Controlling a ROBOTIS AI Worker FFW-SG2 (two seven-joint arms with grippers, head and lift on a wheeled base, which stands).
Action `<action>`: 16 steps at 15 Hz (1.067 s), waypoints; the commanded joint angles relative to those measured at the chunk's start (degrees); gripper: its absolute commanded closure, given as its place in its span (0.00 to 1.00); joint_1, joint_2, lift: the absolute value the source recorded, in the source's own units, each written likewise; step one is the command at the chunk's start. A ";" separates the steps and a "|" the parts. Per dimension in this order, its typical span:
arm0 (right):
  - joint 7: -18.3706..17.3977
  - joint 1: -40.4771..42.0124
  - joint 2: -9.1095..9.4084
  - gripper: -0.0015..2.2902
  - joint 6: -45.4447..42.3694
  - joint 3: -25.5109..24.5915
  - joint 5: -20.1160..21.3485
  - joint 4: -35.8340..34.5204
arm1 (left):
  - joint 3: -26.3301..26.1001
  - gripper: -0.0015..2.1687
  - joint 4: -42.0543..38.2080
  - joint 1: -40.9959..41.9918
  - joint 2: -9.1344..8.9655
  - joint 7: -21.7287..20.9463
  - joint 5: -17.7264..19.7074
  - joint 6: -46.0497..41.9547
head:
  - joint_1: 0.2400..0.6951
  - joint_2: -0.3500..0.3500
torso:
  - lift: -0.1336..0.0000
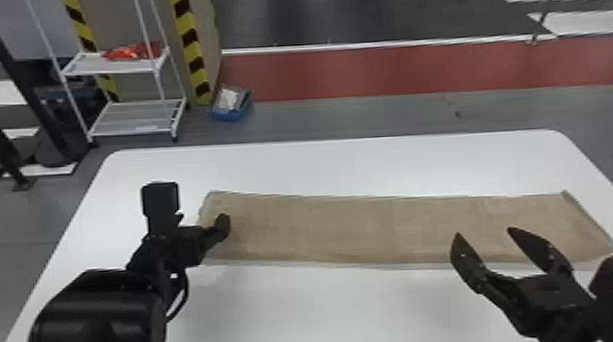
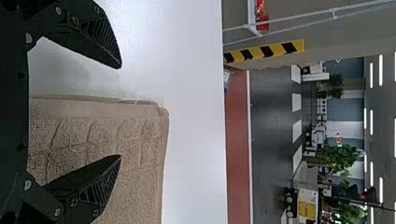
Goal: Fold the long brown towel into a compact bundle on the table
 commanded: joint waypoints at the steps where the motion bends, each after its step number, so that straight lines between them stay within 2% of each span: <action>1: 0.00 -0.06 0.05 0.05 0.00 0.00 0.09 0.00 | 0.08 0.13 0.14 -0.25 0.02 -0.15 0.06 0.60 | 1.00 0.51 | 0.18; 3: 0.00 -0.06 0.05 0.05 0.00 0.00 0.09 0.09 | 0.08 0.16 0.23 -0.51 0.02 -0.68 -0.03 2.53 | 1.00 0.50 | 0.18; 5: 0.00 -0.06 0.05 0.05 0.00 0.09 0.09 0.09 | 0.08 0.25 0.23 -0.86 0.11 -0.77 -0.12 5.00 | 1.00 0.50 | 0.18; 6: 0.00 -0.06 0.05 0.05 0.00 0.09 0.09 0.00 | 0.08 0.25 0.32 -0.86 0.11 -0.94 -0.12 5.17 | 1.00 0.50 | 0.18; 8: 0.09 -0.06 0.05 0.05 0.00 0.09 0.00 0.00 | 0.16 0.44 0.23 -1.04 0.11 -1.47 -0.03 6.75 | 1.00 0.51 | 0.18; 10: 0.00 -0.06 0.05 0.05 0.00 0.09 0.00 0.00 | 0.25 0.58 -0.29 -0.77 0.02 -1.38 0.06 7.28 | 1.00 0.51 | 0.18; 11: 0.09 -0.06 0.05 0.05 0.00 0.09 -0.09 0.00 | 0.69 0.72 -0.82 -0.33 -0.07 -0.86 0.06 7.28 | 1.00 0.50 | 0.18; 12: 0.09 -0.06 0.05 0.05 0.00 0.09 -0.18 0.00 | 1.04 0.79 -2.14 0.19 -0.07 -0.77 0.32 7.28 | 1.00 0.51 | 0.18; 14: 0.09 -0.06 0.05 0.05 0.00 0.09 -0.35 0.00 | 1.31 0.79 -7.85 2.65 -0.07 -0.68 1.20 7.63 | 1.00 0.51 | 0.18; 16: 0.09 -0.06 0.05 0.05 0.00 0.09 -0.53 0.09 | 1.13 0.79 -14.01 4.06 -0.33 -0.59 1.64 12.55 | 1.00 0.51 | 0.18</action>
